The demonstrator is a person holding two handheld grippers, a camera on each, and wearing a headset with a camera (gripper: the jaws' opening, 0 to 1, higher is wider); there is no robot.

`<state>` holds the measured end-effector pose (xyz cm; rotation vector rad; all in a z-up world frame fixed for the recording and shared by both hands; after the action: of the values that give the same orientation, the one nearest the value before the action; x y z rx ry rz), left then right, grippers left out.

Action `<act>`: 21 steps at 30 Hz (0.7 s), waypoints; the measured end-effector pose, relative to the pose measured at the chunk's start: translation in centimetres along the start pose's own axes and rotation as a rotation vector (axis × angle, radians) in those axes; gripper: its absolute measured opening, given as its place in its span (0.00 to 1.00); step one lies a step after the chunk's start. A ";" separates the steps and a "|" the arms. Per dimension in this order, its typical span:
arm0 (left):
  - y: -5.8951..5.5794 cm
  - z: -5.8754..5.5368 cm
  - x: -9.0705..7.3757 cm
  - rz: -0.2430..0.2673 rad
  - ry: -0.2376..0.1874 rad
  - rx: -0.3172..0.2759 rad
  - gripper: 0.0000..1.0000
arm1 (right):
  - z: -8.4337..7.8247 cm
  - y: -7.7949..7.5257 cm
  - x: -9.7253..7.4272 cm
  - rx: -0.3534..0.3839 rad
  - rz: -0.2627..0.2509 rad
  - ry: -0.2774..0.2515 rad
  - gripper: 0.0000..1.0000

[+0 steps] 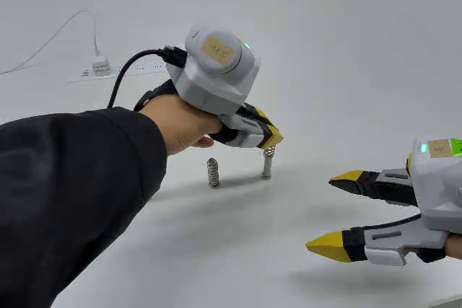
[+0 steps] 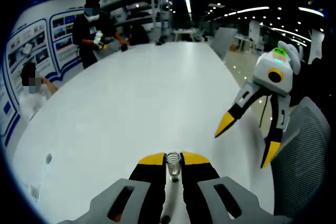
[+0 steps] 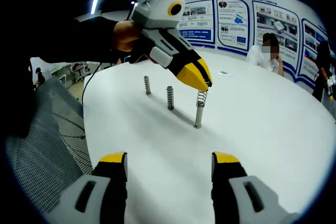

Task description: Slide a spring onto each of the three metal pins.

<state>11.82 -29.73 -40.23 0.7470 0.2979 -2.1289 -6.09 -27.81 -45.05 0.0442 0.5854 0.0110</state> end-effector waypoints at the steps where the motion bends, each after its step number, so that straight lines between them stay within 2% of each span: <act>1: 0.0 0.0 0.1 0.000 0.002 0.001 0.10 | 0.0 0.0 0.0 0.000 -0.002 0.001 0.66; 21: -0.3 -1.7 1.4 0.017 0.058 -0.013 0.11 | -0.4 -0.1 0.0 0.008 0.000 0.000 0.66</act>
<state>11.58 -29.65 -42.46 0.8023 0.3345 -2.0900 -6.27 -27.93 -45.40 0.0519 0.5854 0.0089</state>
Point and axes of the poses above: the centre of the closed fingertips' face, and the gripper's own axes: x roughly forward along the fingers, y roughly to its left, z roughly out of its top, the point moved 8 cm from there along -x, roughly backward along the fingers, and after that the axes turned 1 degree about z, right-handed, at the moved point
